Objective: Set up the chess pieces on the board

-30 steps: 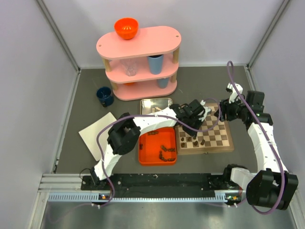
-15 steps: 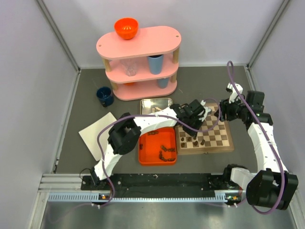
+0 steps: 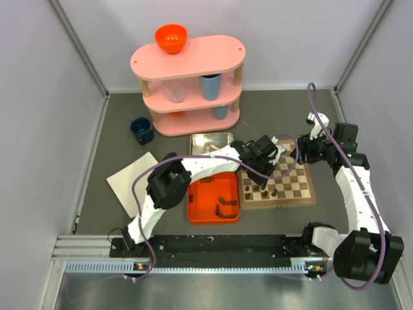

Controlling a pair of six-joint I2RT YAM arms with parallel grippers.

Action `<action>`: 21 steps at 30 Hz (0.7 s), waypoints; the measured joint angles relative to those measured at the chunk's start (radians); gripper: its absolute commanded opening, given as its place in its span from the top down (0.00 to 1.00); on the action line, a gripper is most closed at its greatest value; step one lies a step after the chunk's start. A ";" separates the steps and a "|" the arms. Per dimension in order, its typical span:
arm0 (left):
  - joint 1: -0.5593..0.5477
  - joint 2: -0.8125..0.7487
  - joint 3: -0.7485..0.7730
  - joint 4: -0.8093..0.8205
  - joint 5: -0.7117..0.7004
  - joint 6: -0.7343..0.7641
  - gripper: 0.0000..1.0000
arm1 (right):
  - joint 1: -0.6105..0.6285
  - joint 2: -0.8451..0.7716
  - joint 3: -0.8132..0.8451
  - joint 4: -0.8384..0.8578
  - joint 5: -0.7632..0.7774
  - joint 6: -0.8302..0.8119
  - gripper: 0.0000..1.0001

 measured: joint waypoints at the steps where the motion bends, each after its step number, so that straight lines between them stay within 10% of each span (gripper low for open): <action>1: 0.000 0.000 0.000 -0.002 0.000 0.001 0.74 | 0.000 0.000 0.000 0.000 0.000 0.000 0.45; 21: 0.001 0.000 0.023 -0.037 -0.003 -0.012 0.56 | 0.000 0.002 0.000 0.002 0.000 0.000 0.45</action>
